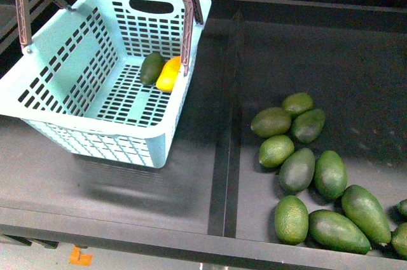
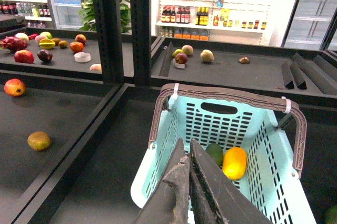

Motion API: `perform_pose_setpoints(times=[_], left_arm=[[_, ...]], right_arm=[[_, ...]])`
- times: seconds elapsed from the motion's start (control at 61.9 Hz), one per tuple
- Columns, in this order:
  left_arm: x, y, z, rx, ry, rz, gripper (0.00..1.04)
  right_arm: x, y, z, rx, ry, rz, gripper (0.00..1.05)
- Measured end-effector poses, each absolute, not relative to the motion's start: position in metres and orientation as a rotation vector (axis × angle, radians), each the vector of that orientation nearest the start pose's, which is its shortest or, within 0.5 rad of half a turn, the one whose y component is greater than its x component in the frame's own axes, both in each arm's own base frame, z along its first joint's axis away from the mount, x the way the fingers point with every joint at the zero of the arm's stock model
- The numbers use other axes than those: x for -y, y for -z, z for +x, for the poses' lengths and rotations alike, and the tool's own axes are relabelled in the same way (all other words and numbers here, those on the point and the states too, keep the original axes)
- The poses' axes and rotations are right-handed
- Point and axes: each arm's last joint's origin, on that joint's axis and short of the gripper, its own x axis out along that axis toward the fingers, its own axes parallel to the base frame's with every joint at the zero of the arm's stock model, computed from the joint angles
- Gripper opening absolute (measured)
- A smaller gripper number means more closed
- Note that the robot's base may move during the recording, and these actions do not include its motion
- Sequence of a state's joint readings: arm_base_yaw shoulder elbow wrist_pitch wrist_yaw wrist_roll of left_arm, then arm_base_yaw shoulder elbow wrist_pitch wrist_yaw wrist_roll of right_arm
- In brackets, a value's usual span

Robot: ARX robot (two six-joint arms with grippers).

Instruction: Pick mango and avocado into basket

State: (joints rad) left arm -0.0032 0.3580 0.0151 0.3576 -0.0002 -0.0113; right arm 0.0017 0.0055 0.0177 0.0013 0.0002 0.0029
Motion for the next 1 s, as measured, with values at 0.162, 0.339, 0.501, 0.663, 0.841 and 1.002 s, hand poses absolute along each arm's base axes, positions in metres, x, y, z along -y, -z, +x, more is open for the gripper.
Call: perform_pose_setpoints(times=[0.162,0.339,0.501,0.663,0.841,1.002], left_arm=[[0.0,-0.172,0.115,0.016,0.003,-0.012,0.02],[0.0,-0.172,0.111,0.016,0.003,-0.012,0.02],[0.0,-0.167,0.103,-0.015,0.003,-0.011,0.02],[0.0,-0.168,0.097,0.011,0.003,-0.011,0.02],[0.0,-0.168,0.097,0.01,0.003,-0.011,0.02],[0.0,-0.168,0.097,0.01,0.003,-0.011,0.02]], right_arm=[[0.0,-0.169,0.097,0.014,-0.002,0.003,0.96],[0.0,-0.169,0.097,0.014,-0.002,0.003,0.96],[0.0,-0.169,0.097,0.014,-0.002,0.003,0.96],[0.0,-0.169,0.097,0.014,-0.002,0.003,0.96],[0.0,-0.169,0.097,0.014,-0.002,0.003,0.96],[0.0,-0.169,0.097,0.014,-0.002,0.003,0.96]])
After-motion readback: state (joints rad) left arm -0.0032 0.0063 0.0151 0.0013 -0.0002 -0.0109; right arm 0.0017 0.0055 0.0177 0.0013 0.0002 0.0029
